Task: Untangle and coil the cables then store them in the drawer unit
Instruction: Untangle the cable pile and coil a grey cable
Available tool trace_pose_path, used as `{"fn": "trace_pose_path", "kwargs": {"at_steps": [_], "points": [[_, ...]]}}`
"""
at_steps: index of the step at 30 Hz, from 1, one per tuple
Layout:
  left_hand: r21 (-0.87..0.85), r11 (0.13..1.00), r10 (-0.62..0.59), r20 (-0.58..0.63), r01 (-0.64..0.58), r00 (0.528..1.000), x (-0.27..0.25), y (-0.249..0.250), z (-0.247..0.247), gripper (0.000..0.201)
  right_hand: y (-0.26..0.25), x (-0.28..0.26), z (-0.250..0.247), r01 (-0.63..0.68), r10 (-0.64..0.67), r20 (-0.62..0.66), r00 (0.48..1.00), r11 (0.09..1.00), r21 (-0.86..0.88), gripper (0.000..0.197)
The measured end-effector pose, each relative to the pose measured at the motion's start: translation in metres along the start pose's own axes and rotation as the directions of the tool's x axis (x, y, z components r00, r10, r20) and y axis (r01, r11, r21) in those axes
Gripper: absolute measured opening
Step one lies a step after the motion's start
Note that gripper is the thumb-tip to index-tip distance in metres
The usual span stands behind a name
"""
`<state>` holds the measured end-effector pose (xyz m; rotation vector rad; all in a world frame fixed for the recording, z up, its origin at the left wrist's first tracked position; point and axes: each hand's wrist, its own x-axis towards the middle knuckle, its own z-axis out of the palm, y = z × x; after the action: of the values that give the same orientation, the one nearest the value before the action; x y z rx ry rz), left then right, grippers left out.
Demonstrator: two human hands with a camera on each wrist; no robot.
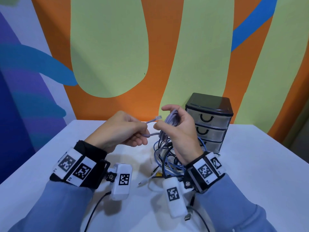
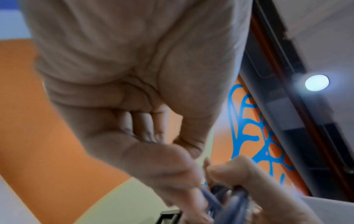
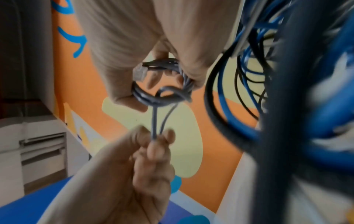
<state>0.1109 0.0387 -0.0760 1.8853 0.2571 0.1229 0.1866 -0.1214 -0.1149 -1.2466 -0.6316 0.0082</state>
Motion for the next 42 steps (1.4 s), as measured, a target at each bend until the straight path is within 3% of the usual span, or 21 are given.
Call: {"fn": "trace_pose_path", "kwargs": {"at_steps": [3, 8, 11, 14, 17, 20, 23, 28, 31, 35, 38, 42], "points": [[0.011, 1.000, 0.026, -0.003, -0.025, 1.000, 0.002, -0.002, 0.000, 0.017, 0.002, 0.001, -0.003, -0.007, 0.008, 0.021, 1.000, 0.999, -0.031, 0.034], [-0.228, 0.957, 0.126, -0.234, -0.181, 0.964, 0.013, -0.008, -0.011, 0.015, 0.000, 0.006, 0.000, -0.169, 0.153, 0.099, 0.983, 0.971, 0.170, 0.026], [-0.379, 0.898, 0.154, -0.206, -0.223, 0.966, 0.015, -0.011, -0.011, 0.014, -0.002, 0.010, -0.002, -0.224, 0.193, 0.123, 0.974, 0.914, 0.339, 0.032], [-0.498, 0.831, 0.168, -0.202, -0.249, 0.965, 0.017, -0.011, -0.007, 0.013, -0.006, 0.011, -0.006, -0.243, 0.195, 0.159, 0.968, 0.887, 0.393, 0.042], [-0.474, 0.809, 0.258, -0.246, -0.348, 0.935, 0.016, -0.010, -0.001, 0.017, -0.010, 0.009, -0.007, -0.219, 0.172, 0.181, 0.968, 0.933, 0.284, 0.027], [-0.440, 0.793, 0.359, -0.221, -0.422, 0.907, 0.015, -0.011, 0.004, 0.035, -0.008, 0.008, -0.004, -0.174, 0.156, 0.162, 0.974, 0.979, 0.104, 0.011], [-0.443, 0.794, 0.369, -0.194, -0.417, 0.909, 0.017, -0.014, 0.005, 0.038, -0.004, 0.005, -0.002, -0.156, 0.145, 0.169, 0.975, 0.986, 0.053, 0.013], [-0.423, 0.807, 0.367, -0.185, -0.411, 0.912, 0.019, -0.016, 0.010, 0.033, 0.000, 0.005, 0.000, -0.151, 0.147, 0.037, 0.988, 0.960, 0.237, 0.015], [-0.396, 0.814, 0.374, -0.203, -0.425, 0.905, 0.020, -0.017, 0.013, 0.029, 0.002, 0.006, -0.002, -0.124, 0.131, -0.015, 0.991, 0.962, 0.244, 0.015], [-0.370, 0.798, 0.441, -0.177, -0.475, 0.880, 0.017, -0.016, 0.014, 0.022, -0.001, 0.000, 0.004, -0.194, 0.181, 0.086, 0.980, 0.964, 0.181, 0.009], [-0.407, 0.795, 0.440, -0.123, -0.449, 0.890, 0.014, -0.015, 0.012, 0.023, -0.003, -0.001, 0.004, -0.248, 0.219, 0.149, 0.964, 0.945, 0.213, 0.009], [-0.468, 0.778, 0.319, -0.280, -0.419, 0.906, 0.020, -0.016, 0.007, 0.021, -0.010, -0.004, 0.005, -0.307, 0.212, 0.257, 0.943, 0.854, 0.420, 0.042]]}}
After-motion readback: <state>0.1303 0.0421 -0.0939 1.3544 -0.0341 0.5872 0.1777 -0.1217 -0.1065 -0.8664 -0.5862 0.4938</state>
